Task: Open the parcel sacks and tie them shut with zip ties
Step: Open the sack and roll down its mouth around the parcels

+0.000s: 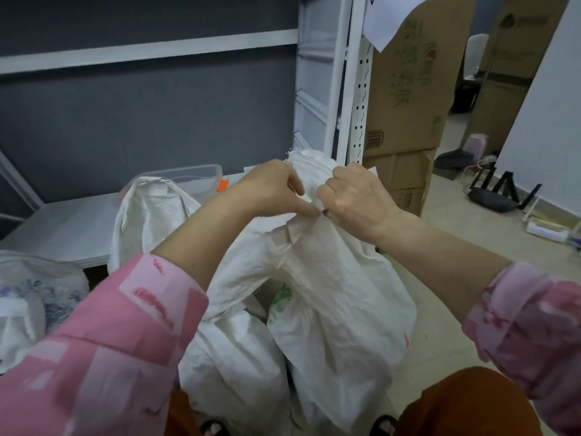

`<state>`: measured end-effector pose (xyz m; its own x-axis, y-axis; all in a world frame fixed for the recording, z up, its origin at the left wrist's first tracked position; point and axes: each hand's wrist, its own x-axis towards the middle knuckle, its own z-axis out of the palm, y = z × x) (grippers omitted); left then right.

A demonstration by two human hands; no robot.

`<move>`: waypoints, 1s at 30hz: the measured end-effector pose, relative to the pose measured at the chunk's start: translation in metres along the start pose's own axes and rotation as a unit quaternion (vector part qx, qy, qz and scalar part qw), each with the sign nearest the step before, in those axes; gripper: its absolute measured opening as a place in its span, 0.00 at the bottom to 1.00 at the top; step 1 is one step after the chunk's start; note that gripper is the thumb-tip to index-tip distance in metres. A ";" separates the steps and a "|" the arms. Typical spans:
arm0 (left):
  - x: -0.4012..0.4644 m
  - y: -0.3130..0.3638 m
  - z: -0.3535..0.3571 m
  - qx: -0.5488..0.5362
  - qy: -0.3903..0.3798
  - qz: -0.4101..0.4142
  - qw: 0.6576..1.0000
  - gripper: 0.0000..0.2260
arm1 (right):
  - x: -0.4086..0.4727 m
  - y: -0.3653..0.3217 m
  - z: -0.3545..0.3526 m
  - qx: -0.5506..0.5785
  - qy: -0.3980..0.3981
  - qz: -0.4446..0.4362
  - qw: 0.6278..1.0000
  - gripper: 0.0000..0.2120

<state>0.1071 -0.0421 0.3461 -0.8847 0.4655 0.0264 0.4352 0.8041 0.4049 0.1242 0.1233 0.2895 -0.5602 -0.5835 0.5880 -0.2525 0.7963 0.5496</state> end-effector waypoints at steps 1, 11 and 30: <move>0.002 0.002 0.000 -0.008 -0.002 0.002 1.000 0.18 | -0.003 0.000 0.003 0.012 0.040 0.009 0.999 0.13; 0.011 0.004 0.049 0.162 0.125 -0.020 0.979 0.07 | 0.004 0.013 -0.020 0.372 -0.206 0.393 0.816 0.16; 0.010 0.004 0.061 -0.062 0.193 0.064 0.977 0.04 | -0.017 0.031 -0.011 0.673 -0.128 0.612 0.395 0.09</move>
<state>0.1102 -0.0114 0.2927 -0.8319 0.3667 0.4164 0.5440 0.6868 0.4821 0.1349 0.1562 0.3030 -0.9306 0.2680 -0.2495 0.2369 -0.0788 -0.9683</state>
